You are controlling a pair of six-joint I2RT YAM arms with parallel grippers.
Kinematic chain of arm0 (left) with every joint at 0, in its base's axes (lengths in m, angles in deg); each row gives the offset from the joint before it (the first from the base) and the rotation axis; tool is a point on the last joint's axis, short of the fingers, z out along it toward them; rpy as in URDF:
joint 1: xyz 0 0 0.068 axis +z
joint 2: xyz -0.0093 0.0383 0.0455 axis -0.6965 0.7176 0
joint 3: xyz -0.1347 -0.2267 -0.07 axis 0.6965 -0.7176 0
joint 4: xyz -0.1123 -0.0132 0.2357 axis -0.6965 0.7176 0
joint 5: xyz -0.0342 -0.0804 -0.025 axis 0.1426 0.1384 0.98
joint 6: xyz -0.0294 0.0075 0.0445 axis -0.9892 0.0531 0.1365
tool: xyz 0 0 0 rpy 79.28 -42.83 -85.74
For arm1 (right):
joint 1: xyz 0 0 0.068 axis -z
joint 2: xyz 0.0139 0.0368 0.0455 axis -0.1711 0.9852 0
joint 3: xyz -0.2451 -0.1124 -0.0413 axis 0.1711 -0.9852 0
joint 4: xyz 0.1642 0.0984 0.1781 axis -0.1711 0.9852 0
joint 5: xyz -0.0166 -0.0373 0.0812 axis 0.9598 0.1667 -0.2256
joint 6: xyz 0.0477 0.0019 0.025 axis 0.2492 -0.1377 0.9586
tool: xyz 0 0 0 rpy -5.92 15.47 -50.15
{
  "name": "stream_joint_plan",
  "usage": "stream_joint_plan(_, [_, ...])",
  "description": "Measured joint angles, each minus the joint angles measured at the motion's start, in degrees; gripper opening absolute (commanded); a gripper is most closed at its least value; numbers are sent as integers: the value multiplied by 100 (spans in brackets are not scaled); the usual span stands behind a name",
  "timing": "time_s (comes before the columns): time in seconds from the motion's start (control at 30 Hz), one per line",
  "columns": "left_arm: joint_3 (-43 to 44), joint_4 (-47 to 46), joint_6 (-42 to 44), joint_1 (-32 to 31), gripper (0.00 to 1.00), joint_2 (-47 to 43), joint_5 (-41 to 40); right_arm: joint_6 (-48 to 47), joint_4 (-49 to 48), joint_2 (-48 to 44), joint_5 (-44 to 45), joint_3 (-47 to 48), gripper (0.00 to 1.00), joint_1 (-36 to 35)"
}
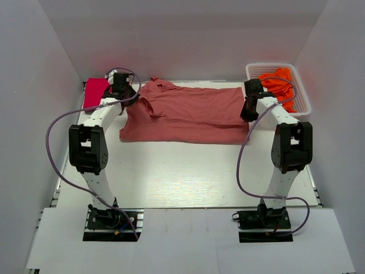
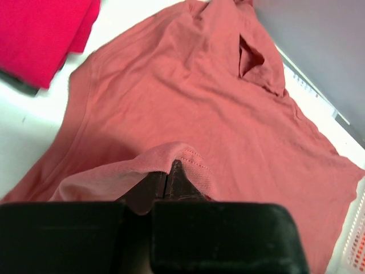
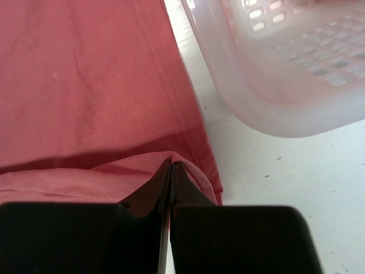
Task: Fold and stack the t-shirts
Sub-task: Fold the flattened tshirt in 1/3 of the way
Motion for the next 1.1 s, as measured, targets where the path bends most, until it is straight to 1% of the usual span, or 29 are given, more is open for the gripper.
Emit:
stream_joint_plan(0.03, [120,26,15,0,1,107,0,7,48,39,11,96,0,0])
stream_joint_plan(0.07, [243,46,26,0,6,227,0,15,98,90,26,216,5,0])
stream_joint_plan(0.1, [363,70,48,0,27,341,0,26,109,146,31,334,14,0])
stream_joint_plan(0.13, [507,85,109,0,47,487,0,39,118,212,44,448,27,0])
stream_joint_plan(0.17, [616,87,192,0,71,610,4,50,120,275,50,542,44,0])
stream_joint_plan(0.2, [741,109,249,0,100,754,7,37,129,330,55,614,51,0])
stream_joint_plan(0.23, [868,116,352,0,100,894,39,24,155,376,52,682,54,2])
stream_joint_plan(0.3, [1314,299,452,0,100,1250,92,-37,229,468,-9,822,70,0])
stream_joint_plan(0.37, [1845,505,616,0,100,1596,101,-153,278,494,-122,903,90,-17])
stream_joint_plan(0.4, [2050,608,697,0,100,1700,87,-201,284,481,-175,914,90,-37])
stream_joint_plan(0.47, [2186,739,811,-2,100,1709,68,-326,282,400,-350,892,90,-70])
stream_joint_plan(0.57, [1888,758,942,-7,100,1349,57,-428,109,22,-702,507,90,-173])
stream_joint_plan(0.6, [1624,706,957,-17,100,1128,59,-446,9,-142,-804,308,90,-203])
stream_joint_plan(0.7, [407,479,960,-35,100,227,243,-483,-153,-518,-1187,-243,90,-304])
stream_joint_plan(0.73, [-9,400,938,-46,100,-63,328,-494,-175,-533,-1353,-330,90,-323])
stream_joint_plan(0.8, [-579,254,881,-61,100,-363,452,-507,-236,-380,-1620,-361,90,-339])
stream_joint_plan(0.87, [-935,234,791,-63,100,-372,492,-511,-326,-109,-1775,-332,90,-341])
stream_joint_plan(0.97, [-1276,260,695,-48,100,-68,516,-509,-398,304,-1829,-337,90,-332])
stream_joint_plan(1.03, [-1434,387,638,-26,100,151,424,-503,-437,433,-1816,-431,90,-332])
stream_joint_plan(1.1, [-1427,409,531,-26,100,151,304,-492,-542,420,-1786,-638,90,-328])
